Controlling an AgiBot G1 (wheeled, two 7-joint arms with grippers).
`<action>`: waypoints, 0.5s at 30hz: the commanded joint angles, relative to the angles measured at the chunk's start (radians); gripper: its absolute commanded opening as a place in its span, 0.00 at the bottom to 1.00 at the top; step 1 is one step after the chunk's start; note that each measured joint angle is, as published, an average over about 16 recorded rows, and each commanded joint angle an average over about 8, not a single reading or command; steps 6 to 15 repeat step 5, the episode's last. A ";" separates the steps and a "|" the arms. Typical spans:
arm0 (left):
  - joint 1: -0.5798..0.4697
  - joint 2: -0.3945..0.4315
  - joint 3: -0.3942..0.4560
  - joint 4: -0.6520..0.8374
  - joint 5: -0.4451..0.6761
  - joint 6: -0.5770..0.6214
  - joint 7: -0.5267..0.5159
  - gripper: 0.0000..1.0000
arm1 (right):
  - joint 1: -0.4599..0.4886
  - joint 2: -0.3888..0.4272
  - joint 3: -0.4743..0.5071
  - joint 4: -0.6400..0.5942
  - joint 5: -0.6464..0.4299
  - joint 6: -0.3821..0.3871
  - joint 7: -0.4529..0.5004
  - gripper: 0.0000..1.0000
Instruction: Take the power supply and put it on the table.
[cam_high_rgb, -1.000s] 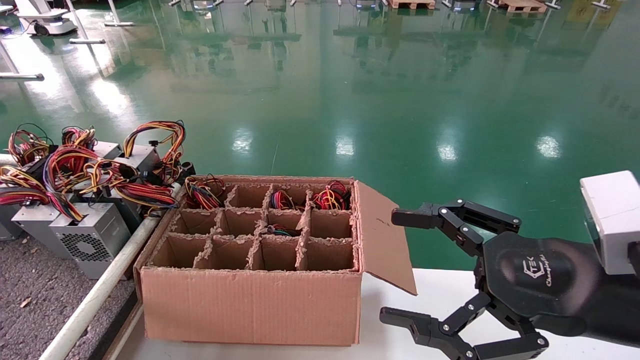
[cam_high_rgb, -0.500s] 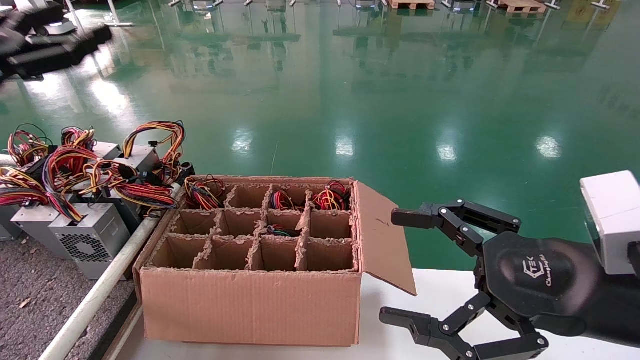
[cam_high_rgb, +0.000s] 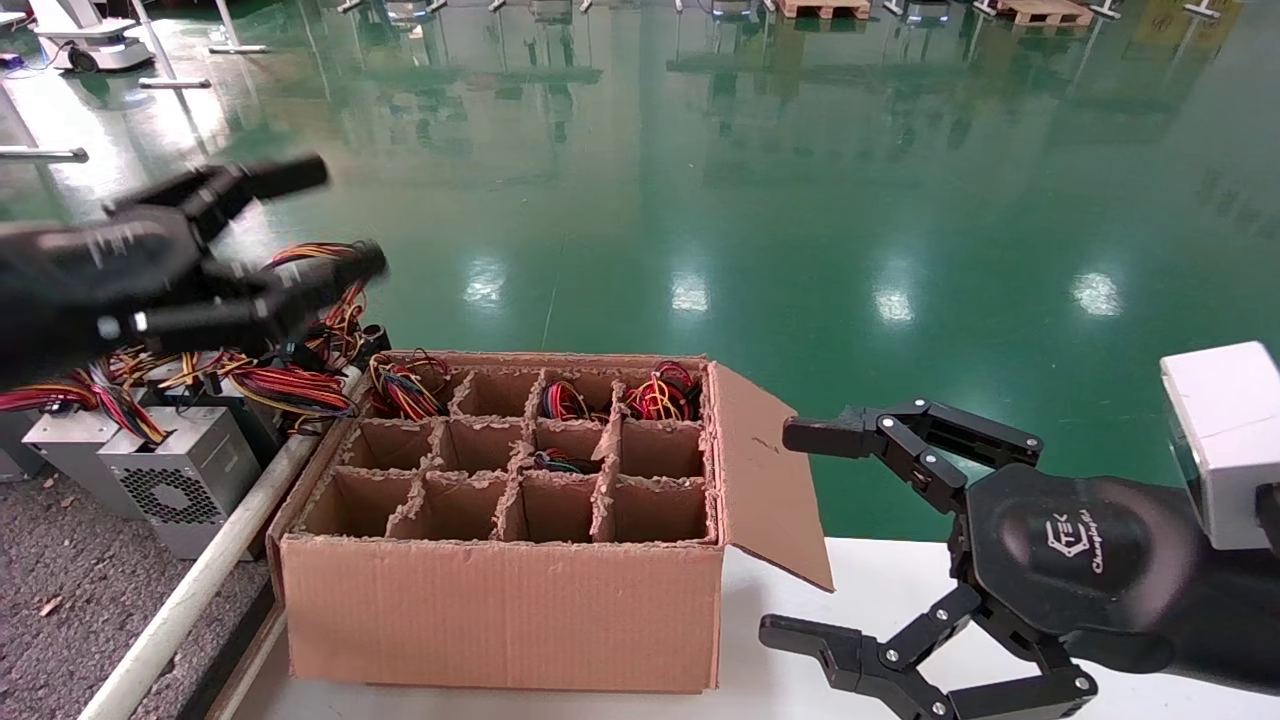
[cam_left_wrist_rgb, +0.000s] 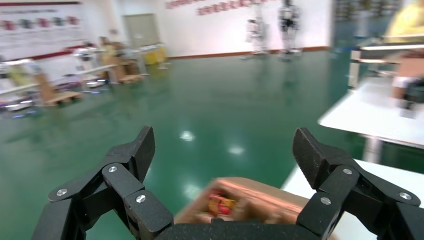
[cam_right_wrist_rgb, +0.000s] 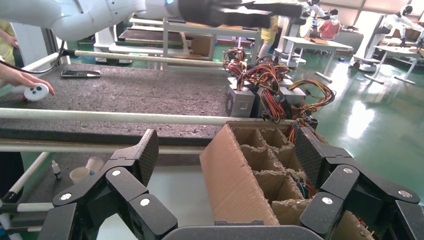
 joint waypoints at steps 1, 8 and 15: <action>0.046 -0.007 -0.020 -0.066 0.001 0.044 -0.020 1.00 | 0.000 0.000 0.000 0.000 0.000 0.000 0.000 1.00; 0.084 -0.012 -0.037 -0.122 0.002 0.082 -0.036 1.00 | 0.000 0.000 0.000 0.000 0.000 0.000 0.000 1.00; 0.084 -0.012 -0.037 -0.122 0.002 0.082 -0.036 1.00 | 0.000 0.000 0.000 0.000 0.000 0.000 0.000 1.00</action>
